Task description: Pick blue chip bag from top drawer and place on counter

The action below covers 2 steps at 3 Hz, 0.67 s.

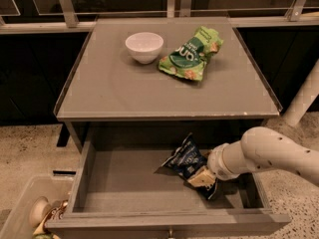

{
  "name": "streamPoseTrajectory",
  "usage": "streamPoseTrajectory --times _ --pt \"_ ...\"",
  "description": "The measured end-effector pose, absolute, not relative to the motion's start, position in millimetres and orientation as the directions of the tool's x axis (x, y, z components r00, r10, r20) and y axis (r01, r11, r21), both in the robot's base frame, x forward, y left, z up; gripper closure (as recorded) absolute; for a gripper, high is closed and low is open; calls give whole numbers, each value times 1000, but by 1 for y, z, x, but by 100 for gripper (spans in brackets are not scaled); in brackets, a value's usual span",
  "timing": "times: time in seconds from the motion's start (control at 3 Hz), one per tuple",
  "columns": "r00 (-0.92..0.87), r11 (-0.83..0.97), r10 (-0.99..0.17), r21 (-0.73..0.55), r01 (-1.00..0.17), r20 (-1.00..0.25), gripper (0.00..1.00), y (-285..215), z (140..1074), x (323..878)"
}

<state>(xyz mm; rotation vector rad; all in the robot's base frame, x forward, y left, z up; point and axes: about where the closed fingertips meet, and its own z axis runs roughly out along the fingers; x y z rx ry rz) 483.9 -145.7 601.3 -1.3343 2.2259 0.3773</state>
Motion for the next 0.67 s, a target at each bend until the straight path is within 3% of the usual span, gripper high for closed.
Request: streamPoseTrajectory --times 0.33,0.67 --pt "-385 478 -735 -24 -878 -558 88 -146 601 484" --pt "-385 478 -736 -24 -878 -558 100 -146 601 484"
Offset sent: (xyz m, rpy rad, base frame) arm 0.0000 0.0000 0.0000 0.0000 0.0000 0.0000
